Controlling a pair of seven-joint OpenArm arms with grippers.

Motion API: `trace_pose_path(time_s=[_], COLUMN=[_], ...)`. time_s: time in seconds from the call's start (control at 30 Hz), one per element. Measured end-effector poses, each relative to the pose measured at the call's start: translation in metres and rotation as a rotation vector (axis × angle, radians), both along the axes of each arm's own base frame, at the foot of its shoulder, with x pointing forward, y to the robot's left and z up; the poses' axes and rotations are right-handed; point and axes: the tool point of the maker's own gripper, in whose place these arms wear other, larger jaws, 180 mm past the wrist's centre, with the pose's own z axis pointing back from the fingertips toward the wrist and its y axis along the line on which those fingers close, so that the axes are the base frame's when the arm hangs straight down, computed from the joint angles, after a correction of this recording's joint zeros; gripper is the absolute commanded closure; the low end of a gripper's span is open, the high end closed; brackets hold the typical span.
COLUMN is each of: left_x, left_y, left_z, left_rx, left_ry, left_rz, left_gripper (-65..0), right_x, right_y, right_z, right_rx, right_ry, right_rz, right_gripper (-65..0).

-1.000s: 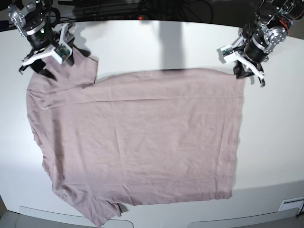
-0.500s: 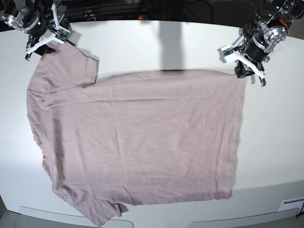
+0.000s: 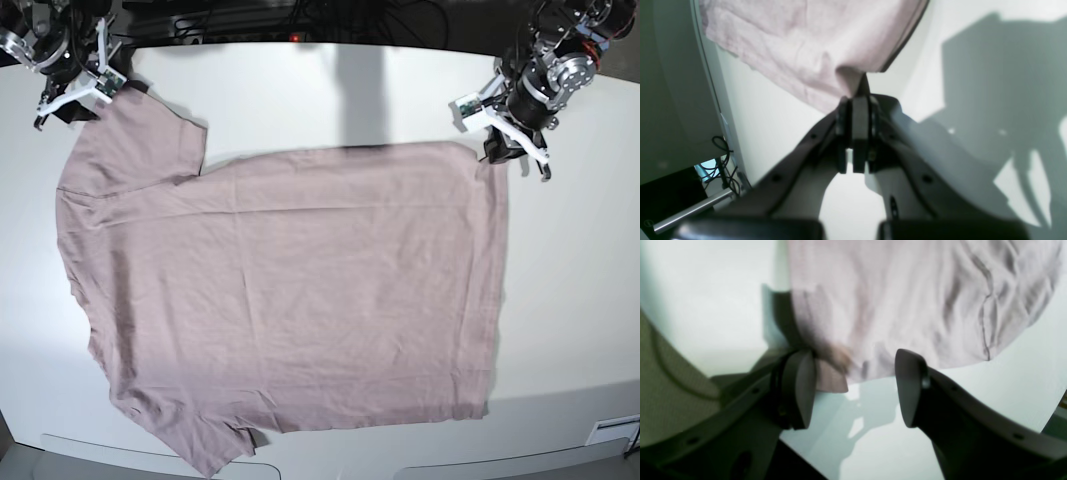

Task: Fold the T-shirt properly
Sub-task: 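Lower both grippers onto the shirt's shoulder edges and close them, then lift the shoulder edges with both grippers and pull them toward the hem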

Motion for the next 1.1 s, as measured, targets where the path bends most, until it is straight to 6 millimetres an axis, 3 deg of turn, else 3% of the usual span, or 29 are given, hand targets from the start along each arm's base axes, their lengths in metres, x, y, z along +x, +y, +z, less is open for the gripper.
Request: trace_pose_path(time_s=[0.07, 0.27, 0.47, 0.63, 0.77, 0.9, 1.1], left_x=[0.0, 0.0, 0.0, 0.0, 0.0, 0.006, 0.012], left_y=[0.0, 0.0, 0.0, 0.0, 0.0, 0.001, 0.004], left_z=[0.0, 0.0, 0.0, 0.0, 0.0, 0.005, 0.011], left_rx=[0.0, -0.001, -0.001, -0.001, 0.0, -0.008, -0.014], left_ry=[0.0, 0.0, 0.0, 0.0, 0.0, -0.042, -0.089], left_rz=[0.0, 0.0, 0.0, 0.0, 0.0, 0.021, 0.052], left_gripper=[0.0, 0.0, 0.0, 0.0, 0.0, 0.0, 0.0], right_x=[-0.001, -0.005, -0.007, -0.007, -0.008, 0.012, 0.04], right_y=[0.0, 0.001, 0.012, 0.013, 0.009, 0.005, 0.024], right_z=[-0.002, -0.005, -0.007, -0.007, -0.005, 0.012, 0.039], right_rx=[0.011, 0.018, 0.072, 0.079, 0.105, 0.034, 0.058], right_ry=[-0.001, 0.01, -0.002, -0.003, 0.035, -0.059, -0.179], right_rz=[-0.003, -0.002, 0.031, 0.029, -0.165, -0.248, -0.234], right_gripper=[-34.6, -14.3, 0.0, 0.0, 0.0, 0.0, 0.0])
